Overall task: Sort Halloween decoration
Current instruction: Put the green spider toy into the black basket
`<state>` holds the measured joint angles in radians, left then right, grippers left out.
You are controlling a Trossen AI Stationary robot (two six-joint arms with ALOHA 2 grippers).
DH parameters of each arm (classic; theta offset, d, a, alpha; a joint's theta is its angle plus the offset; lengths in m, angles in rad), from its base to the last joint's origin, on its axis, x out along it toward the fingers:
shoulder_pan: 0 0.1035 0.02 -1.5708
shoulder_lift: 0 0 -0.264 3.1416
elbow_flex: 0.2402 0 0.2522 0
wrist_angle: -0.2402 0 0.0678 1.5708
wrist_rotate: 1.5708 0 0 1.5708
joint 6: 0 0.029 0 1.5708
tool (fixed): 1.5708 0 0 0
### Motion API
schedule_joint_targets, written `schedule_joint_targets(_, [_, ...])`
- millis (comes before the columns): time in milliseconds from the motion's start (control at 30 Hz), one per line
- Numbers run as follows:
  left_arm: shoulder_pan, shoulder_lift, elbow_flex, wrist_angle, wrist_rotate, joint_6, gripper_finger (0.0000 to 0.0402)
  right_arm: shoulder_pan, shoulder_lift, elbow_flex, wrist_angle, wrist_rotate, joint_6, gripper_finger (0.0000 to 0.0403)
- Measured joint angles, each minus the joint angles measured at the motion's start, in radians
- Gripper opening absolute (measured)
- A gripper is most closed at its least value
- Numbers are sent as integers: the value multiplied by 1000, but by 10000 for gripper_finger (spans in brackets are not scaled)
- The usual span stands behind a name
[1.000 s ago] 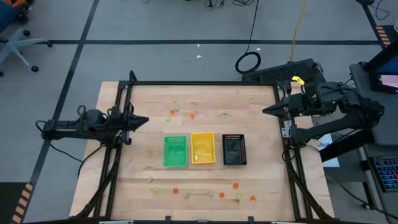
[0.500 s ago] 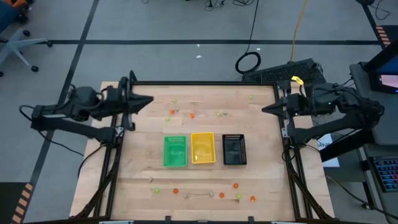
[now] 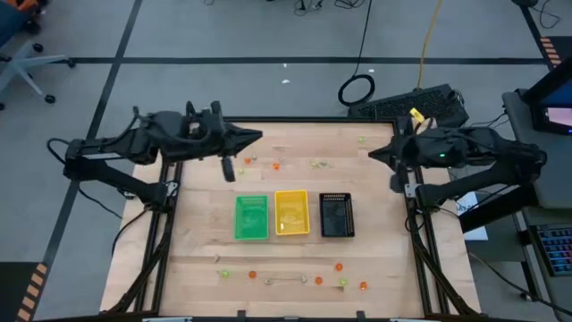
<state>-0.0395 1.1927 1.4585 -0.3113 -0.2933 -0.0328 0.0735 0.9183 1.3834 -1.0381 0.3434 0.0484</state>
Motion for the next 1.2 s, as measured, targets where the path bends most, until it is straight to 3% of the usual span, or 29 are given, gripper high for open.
schedule_joint_targets(133, [0,25,1,-13,-26,-162,8,-70,50,0,-40,70,2,0])
schedule_joint_targets(200, [1,33,1,-19,-38,-227,8,-131,74,0,-37,55,41,0])
schedule_joint_targets(400, [9,44,1,-65,-128,-248,8,-335,169,0,-30,-118,291,0])
schedule_joint_targets(533, [38,41,1,-89,-130,-249,8,-451,247,0,-29,-260,345,0])
schedule_joint_targets(667, [60,37,2,-141,-128,-250,8,-547,332,0,-29,-313,406,0])
schedule_joint_targets(933, [86,38,2,-228,1,-299,8,-708,480,0,-71,-389,437,0])
schedule_joint_targets(1200, [105,38,1,-280,5,-303,8,-863,670,0,-121,-397,343,0])
